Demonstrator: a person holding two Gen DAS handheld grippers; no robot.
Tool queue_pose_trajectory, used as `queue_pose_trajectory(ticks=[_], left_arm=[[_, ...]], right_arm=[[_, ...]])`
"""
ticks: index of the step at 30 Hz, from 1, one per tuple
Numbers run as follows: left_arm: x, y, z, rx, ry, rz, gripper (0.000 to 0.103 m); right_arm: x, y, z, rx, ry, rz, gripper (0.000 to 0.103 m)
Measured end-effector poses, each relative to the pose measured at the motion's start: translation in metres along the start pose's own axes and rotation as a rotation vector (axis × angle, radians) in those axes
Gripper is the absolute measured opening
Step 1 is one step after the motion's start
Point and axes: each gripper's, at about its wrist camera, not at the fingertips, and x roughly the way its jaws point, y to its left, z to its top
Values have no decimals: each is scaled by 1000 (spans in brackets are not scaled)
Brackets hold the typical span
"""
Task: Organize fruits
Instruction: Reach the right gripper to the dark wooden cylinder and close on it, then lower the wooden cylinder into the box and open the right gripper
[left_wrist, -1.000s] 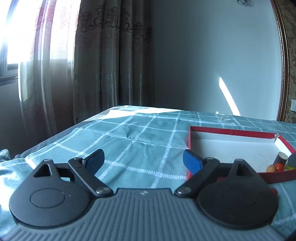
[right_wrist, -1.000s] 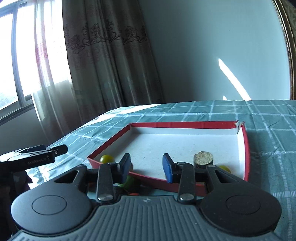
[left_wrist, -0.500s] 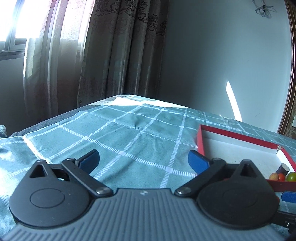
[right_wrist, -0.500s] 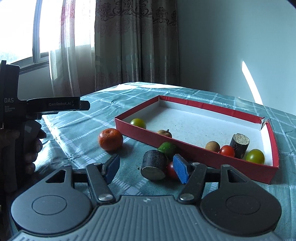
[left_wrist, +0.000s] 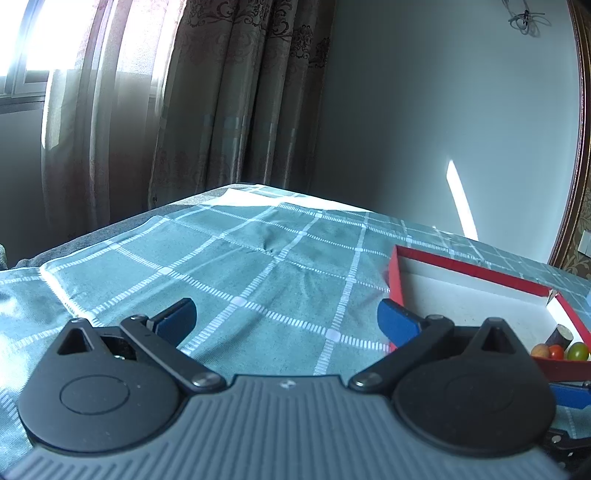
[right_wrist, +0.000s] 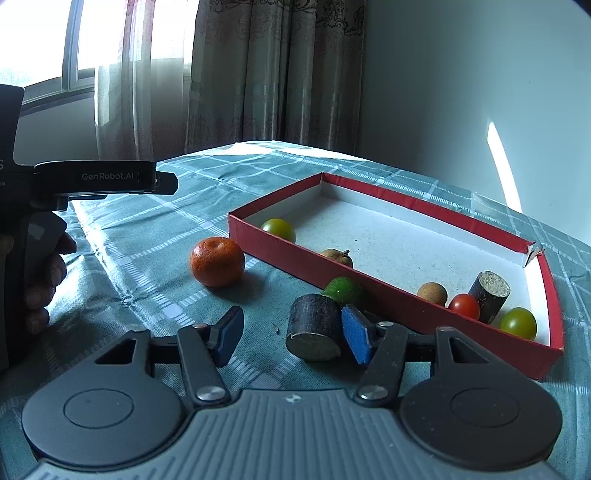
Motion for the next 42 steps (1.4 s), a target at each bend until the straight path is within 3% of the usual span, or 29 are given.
queue_pose_trajectory(ticks=[1,3,16,23,28,37,42], left_arm=[[0,0,0,-1,3,1,103],[1,0,0,-5,6,2,103],[0,3,0,-19,3,5,103],[-1,3,0,-18,0,3,103],[0,2,0,-17,4,0,103],[1,0,-1,-6,10,-15,103],[1,0,-1,-4,17,-16,103]], right_arm=[[0,-1,0,2,0,-16,38],[0,-3,-1,10,0,-22,32],[-23,-10,0,79,-83,6,31],[-20,-41,31,130,-145,-70,31],[10,-68,43,167,-101,-111,31],[36,-84,32,207,-52,-116,33],[14,-88,30,222,-132,-138,35]])
